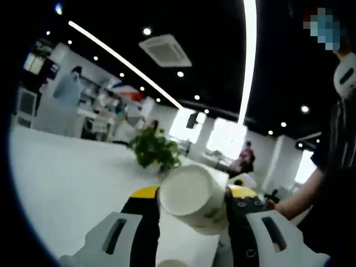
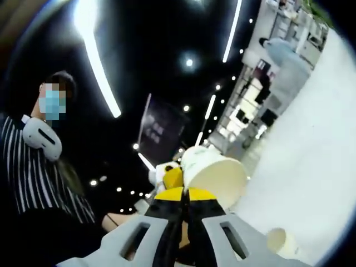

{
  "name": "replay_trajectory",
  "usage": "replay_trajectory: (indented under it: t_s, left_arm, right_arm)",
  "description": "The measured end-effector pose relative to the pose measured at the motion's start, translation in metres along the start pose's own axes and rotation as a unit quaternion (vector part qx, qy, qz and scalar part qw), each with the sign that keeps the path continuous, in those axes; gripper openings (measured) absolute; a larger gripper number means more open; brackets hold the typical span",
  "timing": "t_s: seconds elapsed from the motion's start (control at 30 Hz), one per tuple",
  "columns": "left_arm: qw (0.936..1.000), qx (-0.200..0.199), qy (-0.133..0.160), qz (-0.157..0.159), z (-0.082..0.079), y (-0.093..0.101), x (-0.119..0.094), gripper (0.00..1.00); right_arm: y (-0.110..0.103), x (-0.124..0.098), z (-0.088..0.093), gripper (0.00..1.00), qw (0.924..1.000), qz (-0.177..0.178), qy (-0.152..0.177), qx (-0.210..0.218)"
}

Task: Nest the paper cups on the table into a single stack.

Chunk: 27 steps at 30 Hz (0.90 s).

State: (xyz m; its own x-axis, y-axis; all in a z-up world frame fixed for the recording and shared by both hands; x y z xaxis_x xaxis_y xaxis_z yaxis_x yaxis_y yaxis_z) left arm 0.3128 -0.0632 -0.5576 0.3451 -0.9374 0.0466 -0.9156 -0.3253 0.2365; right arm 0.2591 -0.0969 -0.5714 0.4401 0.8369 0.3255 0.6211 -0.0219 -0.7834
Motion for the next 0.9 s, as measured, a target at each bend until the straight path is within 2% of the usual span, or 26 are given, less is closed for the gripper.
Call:
replay_trajectory:
  t_s: [0.23,0.47,0.9]
  left_arm:
    - [1.0,0.003,0.002,0.002,0.0,0.0,-0.001,0.53]
    - [0.9997,0.024,-0.003,-0.005,0.004,0.001,-0.002,0.65]
    - [0.999,0.038,-0.009,-0.023,0.01,-0.006,-0.008,0.75]
  right_arm:
    - [0.003,-0.002,0.002,0.0,0.9999,0.01,-0.004,-0.001]
    - [0.006,-0.002,0.003,0.0,0.9999,0.017,-0.004,0.002]
    - [0.013,-0.004,0.004,0.0,0.9994,0.032,-0.008,0.006]
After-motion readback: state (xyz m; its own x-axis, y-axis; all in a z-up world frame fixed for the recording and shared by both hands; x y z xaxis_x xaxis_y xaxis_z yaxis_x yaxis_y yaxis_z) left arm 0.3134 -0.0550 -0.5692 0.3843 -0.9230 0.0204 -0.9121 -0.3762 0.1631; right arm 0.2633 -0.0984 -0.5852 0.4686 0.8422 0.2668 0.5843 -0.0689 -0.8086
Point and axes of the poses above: the point that each gripper's makers call its tool centre point, and the gripper's own axes: x roughly forward along the fingers, y roughly to its right, z roughly out of its underside, the point moved 1 cm from there along -x, roughly backward along the fingers, and after that the axes turned 7 degrees about x, right-handed, at the moved point
